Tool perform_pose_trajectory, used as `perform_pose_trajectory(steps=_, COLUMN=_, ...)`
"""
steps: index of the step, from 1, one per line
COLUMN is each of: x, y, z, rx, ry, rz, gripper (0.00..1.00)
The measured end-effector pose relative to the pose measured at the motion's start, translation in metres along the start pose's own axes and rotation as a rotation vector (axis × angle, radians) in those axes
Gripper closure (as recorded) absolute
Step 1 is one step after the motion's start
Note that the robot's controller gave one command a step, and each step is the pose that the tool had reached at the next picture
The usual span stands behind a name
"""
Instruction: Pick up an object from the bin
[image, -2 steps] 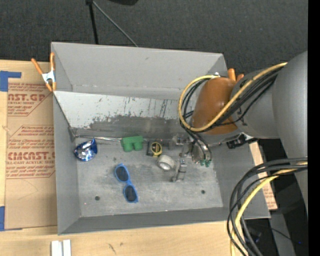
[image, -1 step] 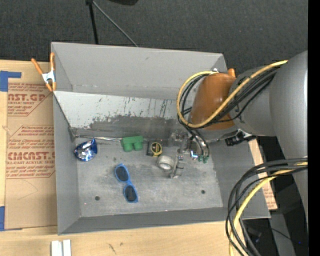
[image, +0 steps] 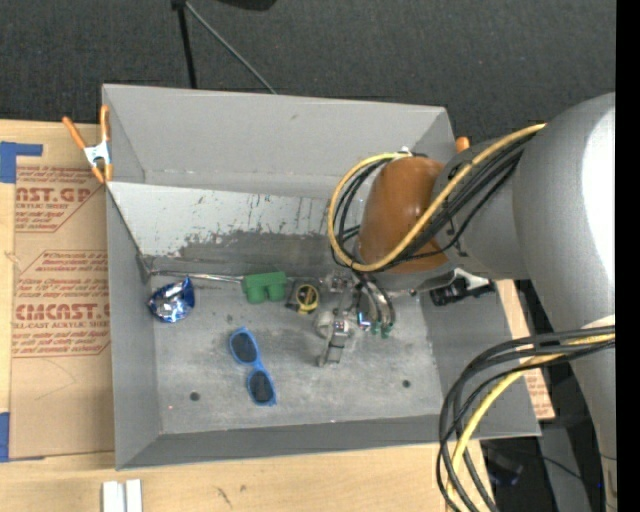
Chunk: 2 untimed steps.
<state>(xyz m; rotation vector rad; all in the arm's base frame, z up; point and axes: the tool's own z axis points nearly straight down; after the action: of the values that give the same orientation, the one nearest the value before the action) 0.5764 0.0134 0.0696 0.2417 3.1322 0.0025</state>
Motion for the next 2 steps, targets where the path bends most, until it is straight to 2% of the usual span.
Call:
perform_pose_trajectory(steps=1, x=-0.0093, y=-0.003, z=-0.0003, rx=0.0, ry=-0.002, rz=0.037, gripper=0.0)
perform_pose_trajectory(steps=2, x=-0.0097, y=-0.0029, z=-0.0011, rx=0.0, ry=-0.004, rz=0.037, gripper=1.0)
